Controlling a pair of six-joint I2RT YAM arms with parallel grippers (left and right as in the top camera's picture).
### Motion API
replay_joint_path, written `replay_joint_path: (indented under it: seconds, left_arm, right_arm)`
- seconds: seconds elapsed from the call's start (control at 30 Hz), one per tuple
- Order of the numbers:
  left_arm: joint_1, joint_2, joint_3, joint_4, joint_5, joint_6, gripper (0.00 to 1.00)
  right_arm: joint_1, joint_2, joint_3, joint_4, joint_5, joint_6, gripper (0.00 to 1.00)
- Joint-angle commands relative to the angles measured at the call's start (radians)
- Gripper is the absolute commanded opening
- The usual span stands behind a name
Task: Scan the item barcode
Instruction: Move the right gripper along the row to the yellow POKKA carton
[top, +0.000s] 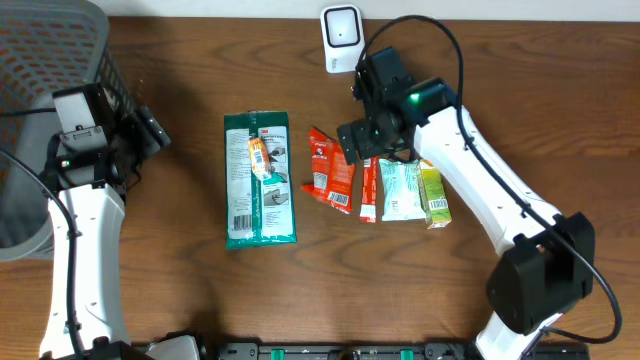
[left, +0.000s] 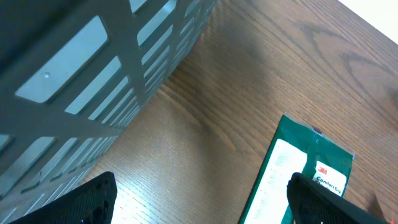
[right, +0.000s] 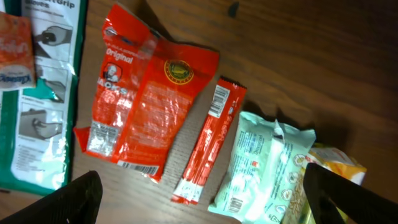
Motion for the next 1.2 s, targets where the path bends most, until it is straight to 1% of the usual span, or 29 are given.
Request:
replay_joint_path:
  seconds: [0.0, 0.07, 0.3, 0.37, 0.47, 0.6, 0.7, 0.83, 0.87, 0.9, 0.93, 1.07, 1.17]
  left_arm:
    - [0.009, -0.016, 0.014, 0.0, -0.027, -0.009, 0.88]
    - [0.009, -0.016, 0.014, 0.001, -0.027, -0.009, 0.88]
    - [0.009, -0.016, 0.014, 0.001, -0.027, -0.009, 0.88]
    - [0.009, -0.016, 0.014, 0.0, -0.027, -0.008, 0.88]
    - [0.009, -0.016, 0.014, 0.001, -0.027, -0.008, 0.88]
    - [0.009, -0.016, 0.014, 0.0, -0.027, -0.009, 0.88]
    - [0.009, -0.016, 0.014, 0.0, -0.027, -0.009, 0.88]
    - [0.009, -0.016, 0.014, 0.0, -0.027, -0.009, 0.88]
    - [0.009, -0.016, 0.014, 0.0, -0.027, -0.008, 0.88]
    - [0.009, -0.016, 0.014, 0.001, -0.027, -0.009, 0.88]
    - [0.009, -0.016, 0.014, 0.0, -0.027, -0.009, 0.88]
    - [0.009, -0.016, 0.014, 0.0, -0.027, -0.009, 0.88]
    - [0.009, -0.016, 0.014, 0.0, -0.027, -0.009, 0.88]
  right_arm:
    - [0.006, 0.005, -0.026, 0.022, -0.008, 0.003, 0.99]
    - [0.006, 0.005, -0.022, 0.006, -0.008, -0.035, 0.99]
    - [0.004, 0.004, 0.104, -0.11, -0.008, -0.043, 0.99]
    - [0.005, 0.004, 0.138, -0.135, -0.009, -0.018, 0.99]
    - [0.006, 0.007, 0.132, -0.127, -0.008, 0.068, 0.96]
    - [0.006, 0.023, 0.109, -0.108, -0.008, 0.089, 0.94]
    - [-0.006, 0.035, 0.082, -0.097, -0.009, 0.117, 0.88]
    - [-0.029, 0.035, 0.049, -0.093, -0.027, 0.119, 0.71]
    - [-0.032, 0.035, 0.036, -0.088, -0.044, 0.119, 0.66]
    - [-0.034, 0.035, 0.026, -0.084, -0.058, 0.119, 0.58]
    - [-0.034, 0.035, 0.013, -0.077, -0.069, 0.119, 0.55]
    - [-0.027, 0.035, -0.058, -0.019, -0.072, 0.119, 0.47]
    - [-0.027, 0.035, -0.11, 0.027, -0.069, 0.134, 0.45]
